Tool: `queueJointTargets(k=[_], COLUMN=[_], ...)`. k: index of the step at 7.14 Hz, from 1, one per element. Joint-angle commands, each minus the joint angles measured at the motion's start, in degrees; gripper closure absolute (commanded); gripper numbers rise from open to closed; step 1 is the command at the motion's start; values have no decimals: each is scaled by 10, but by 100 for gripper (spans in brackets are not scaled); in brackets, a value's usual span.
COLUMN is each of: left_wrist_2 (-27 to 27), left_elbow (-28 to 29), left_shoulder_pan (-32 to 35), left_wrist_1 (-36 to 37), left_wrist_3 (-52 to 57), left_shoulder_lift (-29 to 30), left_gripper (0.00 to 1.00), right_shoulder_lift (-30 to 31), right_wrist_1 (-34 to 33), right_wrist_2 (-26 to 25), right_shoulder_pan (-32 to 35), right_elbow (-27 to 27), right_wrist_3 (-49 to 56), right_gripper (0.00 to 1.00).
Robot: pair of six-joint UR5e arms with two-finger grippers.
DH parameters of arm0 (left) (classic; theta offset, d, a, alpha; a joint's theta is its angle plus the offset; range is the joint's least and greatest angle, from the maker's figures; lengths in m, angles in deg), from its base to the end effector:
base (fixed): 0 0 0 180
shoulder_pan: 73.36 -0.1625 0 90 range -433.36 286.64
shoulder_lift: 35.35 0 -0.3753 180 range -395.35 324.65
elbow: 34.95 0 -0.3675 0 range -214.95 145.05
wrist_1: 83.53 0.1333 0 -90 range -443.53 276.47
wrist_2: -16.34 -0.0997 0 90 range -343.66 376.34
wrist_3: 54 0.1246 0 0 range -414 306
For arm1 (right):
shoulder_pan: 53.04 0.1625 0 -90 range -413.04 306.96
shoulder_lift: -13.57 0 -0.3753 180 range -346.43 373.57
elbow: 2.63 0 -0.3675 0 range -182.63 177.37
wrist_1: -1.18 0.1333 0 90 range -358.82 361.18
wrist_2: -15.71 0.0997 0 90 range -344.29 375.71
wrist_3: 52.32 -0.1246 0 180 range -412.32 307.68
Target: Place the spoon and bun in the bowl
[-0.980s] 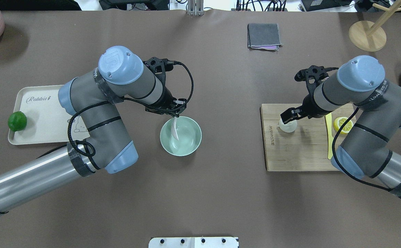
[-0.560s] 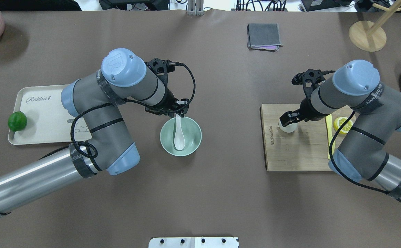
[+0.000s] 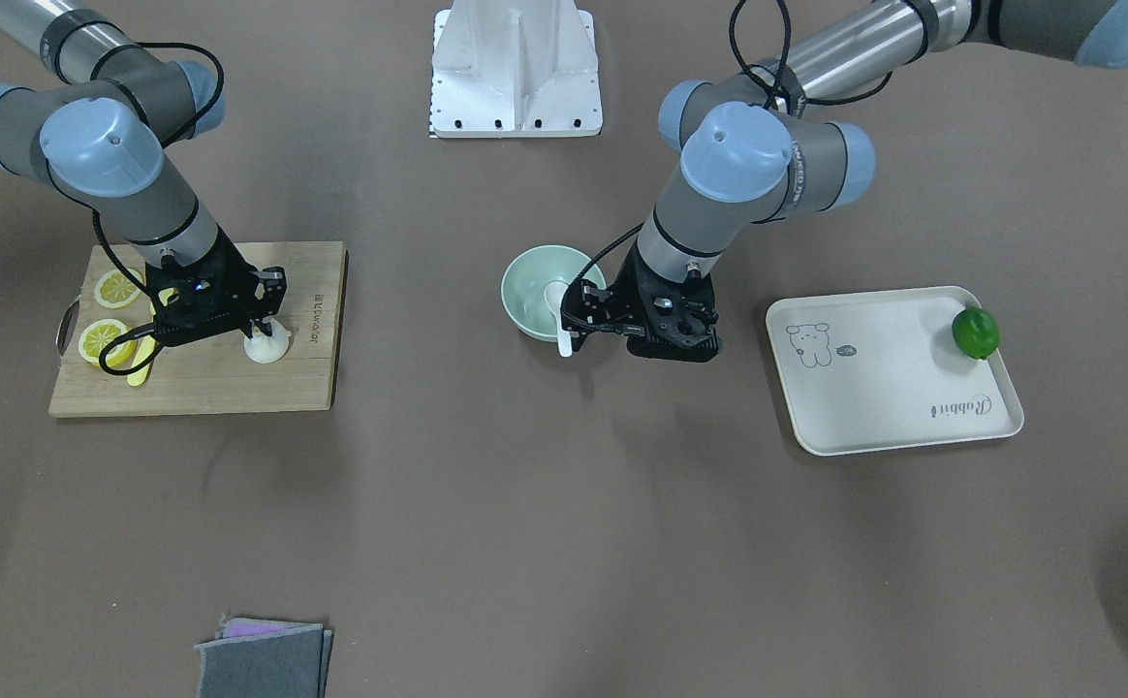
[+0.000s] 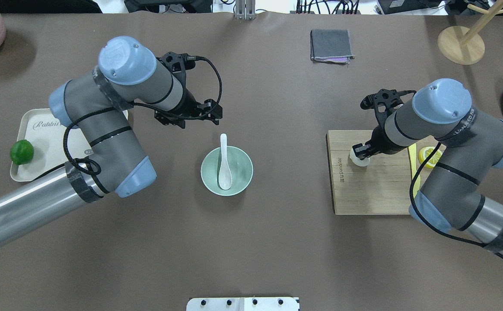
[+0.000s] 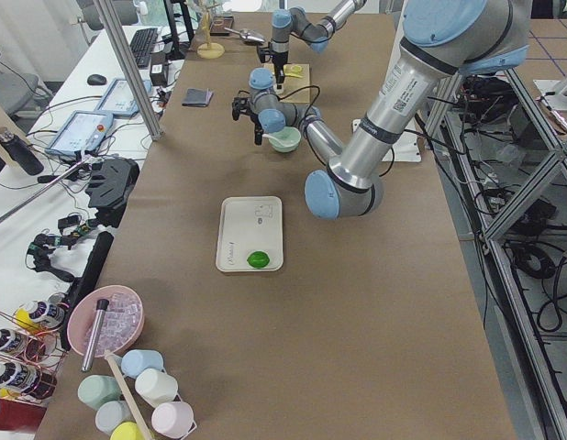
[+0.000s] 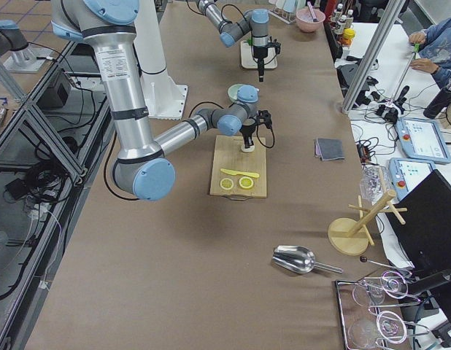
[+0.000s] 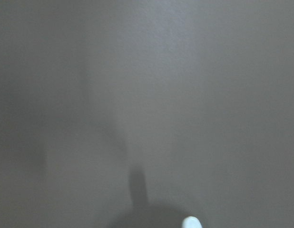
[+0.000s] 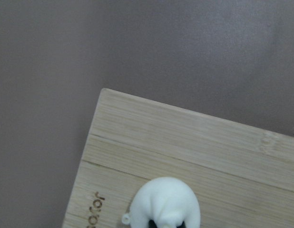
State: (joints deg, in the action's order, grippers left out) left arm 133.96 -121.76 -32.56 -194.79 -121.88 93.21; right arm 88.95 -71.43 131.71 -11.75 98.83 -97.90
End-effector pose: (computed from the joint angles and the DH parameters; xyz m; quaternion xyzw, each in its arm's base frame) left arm 0.4659 -0.5019 0.2207 0.0611 0.5026 -0.0270 0.8619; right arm -0.3795 -0.4380 0.3768 0.0922 -0.4066 -0.1080 0.9025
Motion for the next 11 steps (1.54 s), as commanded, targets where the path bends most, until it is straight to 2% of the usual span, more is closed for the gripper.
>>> queueJointTargets(k=[1, 2, 3, 4, 6, 7, 8, 9, 10, 11], left_wrist_2=[76, 107, 136, 164, 184, 183, 183, 182, 182, 178], left_elbow=[-38, -52, -52, -53, -58, -58, -58, -60, -59, -58], left_shoulder_pan=[63, 108, 154, 197, 225, 224, 224, 223, 224, 224], left_wrist_1=[0, 0, -2, -6, -9, -8, -7, -6, -6, -4], left_wrist_3=[74, 151, 213, 280, 338, 338, 336, 332, 333, 337], left_shoulder_lift=[-62, -110, -157, -199, -242, -242, -241, -237, -239, -238], left_gripper=[3, 3, 3, 3, 3, 2, 2, 2, 2, 2], right_shoulder_lift=[-46, -91, -148, -195, -270, -297, -304, -304, -298, -264], right_wrist_1=[-6, -7, -16, -47, -57, -54, -53, -53, -54, -57], right_wrist_2=[-6, -26, -76, -82, -140, -154, -159, -164, -169, -166], right_shoulder_pan=[-4, -34, -67, -91, -142, -154, -157, -162, -162, -160], right_elbow=[22, 14, -3, -6, -59, -93, -100, -100, -94, -63], right_wrist_3=[-7, -55, -112, -149, -197, -216, -223, -242, -265, -264], right_gripper=[100, 100, 100, 100, 100, 96, 74, 2, 0, 0])
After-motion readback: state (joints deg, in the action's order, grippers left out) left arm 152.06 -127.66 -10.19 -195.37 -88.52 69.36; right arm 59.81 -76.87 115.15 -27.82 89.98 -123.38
